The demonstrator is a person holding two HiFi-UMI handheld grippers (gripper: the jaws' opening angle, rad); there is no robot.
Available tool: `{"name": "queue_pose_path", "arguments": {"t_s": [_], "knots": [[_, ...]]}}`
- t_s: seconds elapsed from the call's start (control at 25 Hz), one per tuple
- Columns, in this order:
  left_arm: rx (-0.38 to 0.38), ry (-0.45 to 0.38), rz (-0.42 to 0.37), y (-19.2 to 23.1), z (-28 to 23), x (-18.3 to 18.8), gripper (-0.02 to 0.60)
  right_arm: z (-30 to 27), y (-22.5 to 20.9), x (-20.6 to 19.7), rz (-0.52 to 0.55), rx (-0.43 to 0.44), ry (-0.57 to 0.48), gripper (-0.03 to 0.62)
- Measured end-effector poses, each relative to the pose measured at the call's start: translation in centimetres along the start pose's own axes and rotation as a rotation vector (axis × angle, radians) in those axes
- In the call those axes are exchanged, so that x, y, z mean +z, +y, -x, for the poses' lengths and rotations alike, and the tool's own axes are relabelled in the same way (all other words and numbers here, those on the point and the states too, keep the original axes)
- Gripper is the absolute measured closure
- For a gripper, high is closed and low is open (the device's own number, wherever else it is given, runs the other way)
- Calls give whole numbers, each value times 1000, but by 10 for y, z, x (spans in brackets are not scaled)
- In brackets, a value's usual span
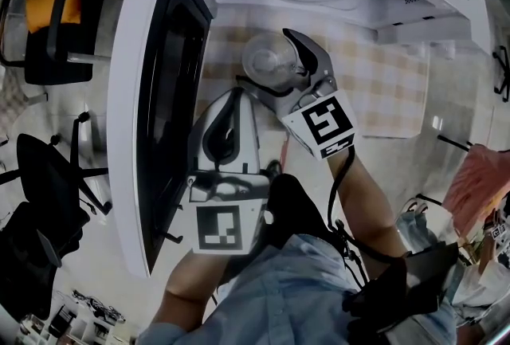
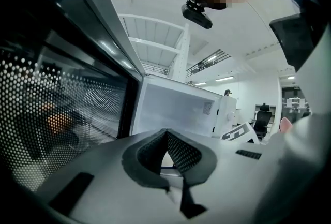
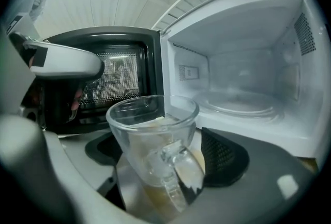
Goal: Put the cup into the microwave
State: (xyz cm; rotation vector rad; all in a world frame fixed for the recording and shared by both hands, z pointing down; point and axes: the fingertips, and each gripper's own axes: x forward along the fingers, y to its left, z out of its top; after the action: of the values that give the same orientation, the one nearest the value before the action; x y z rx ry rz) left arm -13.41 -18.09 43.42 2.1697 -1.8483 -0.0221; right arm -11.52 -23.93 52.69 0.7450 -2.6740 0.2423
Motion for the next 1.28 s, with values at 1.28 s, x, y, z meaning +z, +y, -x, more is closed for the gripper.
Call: {"name": "queue_pose_path", "arguments": {"t_s": [1.28], "knots": [[-22, -15, -19, -17, -5, 14, 575, 14, -1, 15, 3, -30, -31, 233]]}}
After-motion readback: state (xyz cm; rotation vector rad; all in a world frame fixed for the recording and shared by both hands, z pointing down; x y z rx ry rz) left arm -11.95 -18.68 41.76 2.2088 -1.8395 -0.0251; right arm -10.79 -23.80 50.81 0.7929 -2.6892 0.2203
